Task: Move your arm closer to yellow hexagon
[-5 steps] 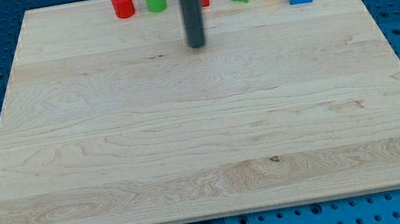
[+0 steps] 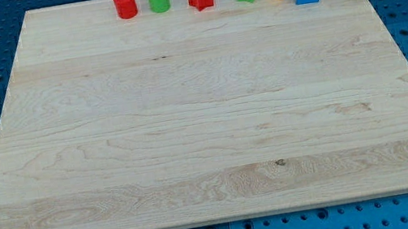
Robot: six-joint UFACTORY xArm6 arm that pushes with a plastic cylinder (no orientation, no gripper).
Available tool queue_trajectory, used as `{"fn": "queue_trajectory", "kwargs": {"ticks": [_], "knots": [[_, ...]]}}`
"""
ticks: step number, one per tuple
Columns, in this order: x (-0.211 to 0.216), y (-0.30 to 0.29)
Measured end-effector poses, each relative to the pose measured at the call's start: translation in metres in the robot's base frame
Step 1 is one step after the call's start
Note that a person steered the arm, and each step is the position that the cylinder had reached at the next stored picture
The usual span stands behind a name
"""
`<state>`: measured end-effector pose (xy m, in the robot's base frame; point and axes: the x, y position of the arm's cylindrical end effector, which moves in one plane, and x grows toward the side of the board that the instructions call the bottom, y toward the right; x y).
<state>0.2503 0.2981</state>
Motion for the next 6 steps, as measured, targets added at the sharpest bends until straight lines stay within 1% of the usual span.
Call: {"fn": "queue_trajectory", "kwargs": {"ticks": [1, 2, 4, 6], "knots": [[-0.042, -0.006], [-0.042, -0.006], [-0.015, 0.006], [-0.015, 0.002]]}}
